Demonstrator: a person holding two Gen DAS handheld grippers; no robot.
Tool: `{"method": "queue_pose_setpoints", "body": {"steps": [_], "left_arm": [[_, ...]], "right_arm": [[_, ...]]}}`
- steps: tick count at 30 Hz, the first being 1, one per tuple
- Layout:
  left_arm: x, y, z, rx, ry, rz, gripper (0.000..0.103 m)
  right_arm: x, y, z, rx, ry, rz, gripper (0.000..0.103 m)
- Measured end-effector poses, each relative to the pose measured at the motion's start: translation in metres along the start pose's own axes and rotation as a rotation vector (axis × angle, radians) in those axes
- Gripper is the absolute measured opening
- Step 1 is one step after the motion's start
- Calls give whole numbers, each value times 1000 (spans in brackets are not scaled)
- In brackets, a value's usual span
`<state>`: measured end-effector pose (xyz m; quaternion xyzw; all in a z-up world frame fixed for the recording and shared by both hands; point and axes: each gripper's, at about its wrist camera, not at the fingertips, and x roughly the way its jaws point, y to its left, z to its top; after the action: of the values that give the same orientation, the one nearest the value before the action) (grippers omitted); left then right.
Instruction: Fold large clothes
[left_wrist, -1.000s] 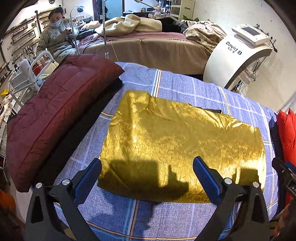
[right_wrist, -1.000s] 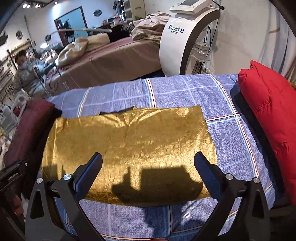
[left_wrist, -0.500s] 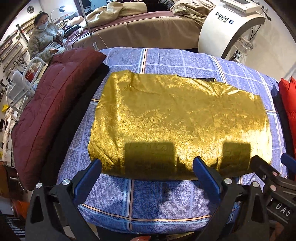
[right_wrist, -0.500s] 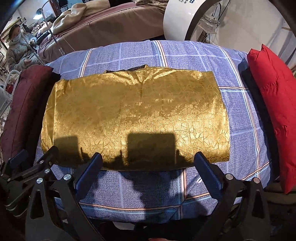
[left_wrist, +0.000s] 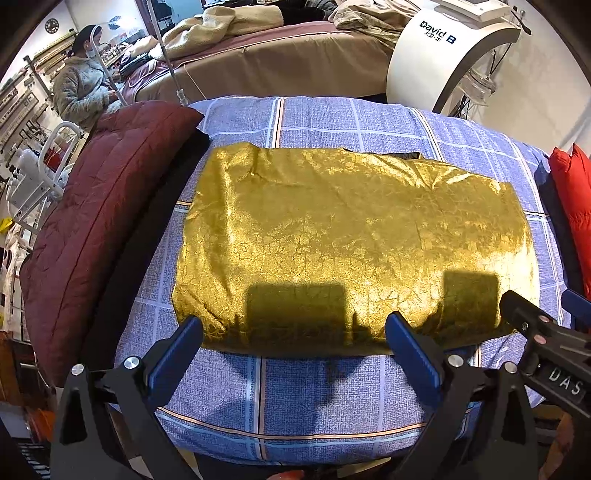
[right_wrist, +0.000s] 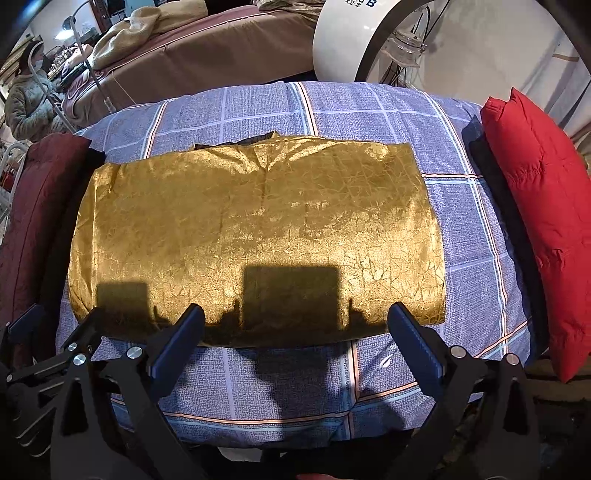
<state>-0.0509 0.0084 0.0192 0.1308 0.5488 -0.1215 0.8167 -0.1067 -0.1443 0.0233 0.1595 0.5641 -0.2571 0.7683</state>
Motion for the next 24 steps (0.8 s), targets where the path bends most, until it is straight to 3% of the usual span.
{"method": "queue_pose_setpoints", "body": {"steps": [6, 24], "left_arm": [[6, -4, -2, 16, 20, -3, 97], [4, -9, -2, -6, -2, -26, 97]], "right_arm": [[0, -1, -2, -7, 0, -35, 98], [0, -10, -12, 12, 5, -8, 98]]}}
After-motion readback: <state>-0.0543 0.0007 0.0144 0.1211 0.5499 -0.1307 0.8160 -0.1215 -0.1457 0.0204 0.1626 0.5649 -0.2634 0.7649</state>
